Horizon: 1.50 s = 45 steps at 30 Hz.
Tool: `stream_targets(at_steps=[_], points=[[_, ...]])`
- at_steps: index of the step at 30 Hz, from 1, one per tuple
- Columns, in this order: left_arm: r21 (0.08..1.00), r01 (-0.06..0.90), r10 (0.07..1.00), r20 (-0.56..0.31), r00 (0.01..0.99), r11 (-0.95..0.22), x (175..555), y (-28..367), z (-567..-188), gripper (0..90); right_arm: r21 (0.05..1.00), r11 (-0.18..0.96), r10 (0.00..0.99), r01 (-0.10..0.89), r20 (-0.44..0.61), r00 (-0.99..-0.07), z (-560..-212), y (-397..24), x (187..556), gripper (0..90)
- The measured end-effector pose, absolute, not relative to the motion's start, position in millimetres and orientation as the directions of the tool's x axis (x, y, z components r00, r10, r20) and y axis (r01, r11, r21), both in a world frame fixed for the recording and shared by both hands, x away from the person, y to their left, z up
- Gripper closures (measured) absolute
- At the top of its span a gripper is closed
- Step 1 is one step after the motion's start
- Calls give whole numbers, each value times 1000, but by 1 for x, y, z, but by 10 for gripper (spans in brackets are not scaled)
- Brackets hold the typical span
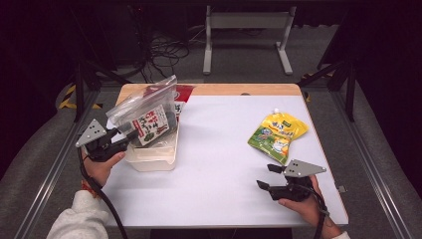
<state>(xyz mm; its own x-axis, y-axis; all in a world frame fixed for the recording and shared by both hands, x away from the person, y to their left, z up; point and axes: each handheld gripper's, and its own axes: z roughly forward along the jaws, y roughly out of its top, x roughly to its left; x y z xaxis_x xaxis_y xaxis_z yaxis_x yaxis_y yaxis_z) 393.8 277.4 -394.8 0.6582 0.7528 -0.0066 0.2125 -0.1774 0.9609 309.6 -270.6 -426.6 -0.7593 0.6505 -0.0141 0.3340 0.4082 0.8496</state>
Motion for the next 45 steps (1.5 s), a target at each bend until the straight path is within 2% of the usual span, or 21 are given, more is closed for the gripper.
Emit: stream_targets(at_steps=[11, 18, 24, 33, 37, 45], points=[[955, 204, 779, 42, 625, -216, 367, 277, -390, 398, 851, 406, 662, 333, -22, -749, -425, -273, 310, 332], [947, 193, 778, 84, 623, -256, 344, 273, -386, 334, 857, 398, 681, 327, -38, -731, -421, -277, 311, 333], [938, 212, 787, 93, 610, -274, 335, 273, -391, 303, 860, 386, 699, 334, -36, -714, -420, -282, 314, 333], [936, 212, 757, 80, 649, -280, 318, 267, -396, 295, 872, 360, 727, 331, -40, -686, -416, -290, 316, 333], [924, 207, 725, 101, 682, -323, 309, 258, -398, 276, 882, 324, 772, 343, -37, -635, -414, -301, 318, 333], [907, 236, 664, 61, 746, -348, 295, 243, -411, 255, 884, 262, 847, 387, -18, -531, -418, -322, 330, 345]])
